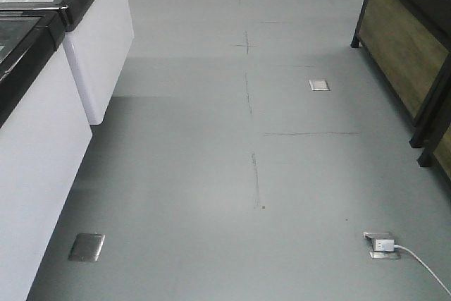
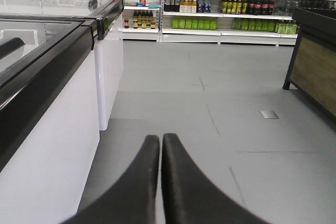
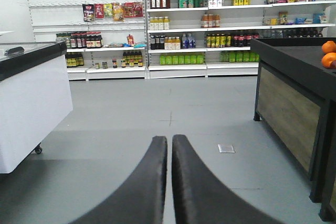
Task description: Left arm holds basket, right arm returns cookies
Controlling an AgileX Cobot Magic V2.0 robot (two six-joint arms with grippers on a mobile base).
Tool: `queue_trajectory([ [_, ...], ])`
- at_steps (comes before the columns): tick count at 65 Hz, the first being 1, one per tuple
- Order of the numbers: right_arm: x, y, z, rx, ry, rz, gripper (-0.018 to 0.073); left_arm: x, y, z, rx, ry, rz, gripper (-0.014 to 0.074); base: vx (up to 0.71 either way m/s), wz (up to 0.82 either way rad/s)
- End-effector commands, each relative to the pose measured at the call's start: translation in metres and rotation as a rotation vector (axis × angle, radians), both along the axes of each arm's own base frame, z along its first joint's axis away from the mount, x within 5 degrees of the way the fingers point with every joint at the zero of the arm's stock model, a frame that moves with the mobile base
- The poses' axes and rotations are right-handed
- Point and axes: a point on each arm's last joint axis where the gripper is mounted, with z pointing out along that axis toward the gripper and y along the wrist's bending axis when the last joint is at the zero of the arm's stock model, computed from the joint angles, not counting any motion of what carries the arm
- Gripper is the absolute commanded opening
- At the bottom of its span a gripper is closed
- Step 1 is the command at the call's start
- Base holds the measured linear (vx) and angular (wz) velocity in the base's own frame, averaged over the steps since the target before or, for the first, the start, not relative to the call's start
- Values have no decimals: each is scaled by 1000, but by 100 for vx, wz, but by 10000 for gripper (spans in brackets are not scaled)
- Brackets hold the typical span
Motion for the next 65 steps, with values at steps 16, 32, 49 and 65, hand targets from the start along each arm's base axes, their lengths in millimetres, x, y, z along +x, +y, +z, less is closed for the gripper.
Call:
queue_trajectory([
  [16,-1,0,1,-15,-67,-8,-6,-2,0,18,-4,-125,-2,-6,0,0],
  [32,-1,0,1,-15,-67,-8,-6,-2,0,18,-4,-125,-2,-6,0,0],
  [49,-1,0,1,-15,-67,-8,-6,-2,0,18,8,-125,-2,-6,0,0],
  [65,-1,0,1,-15,-67,-8,-6,-2,0,18,8,-125,-2,-6,0,0],
])
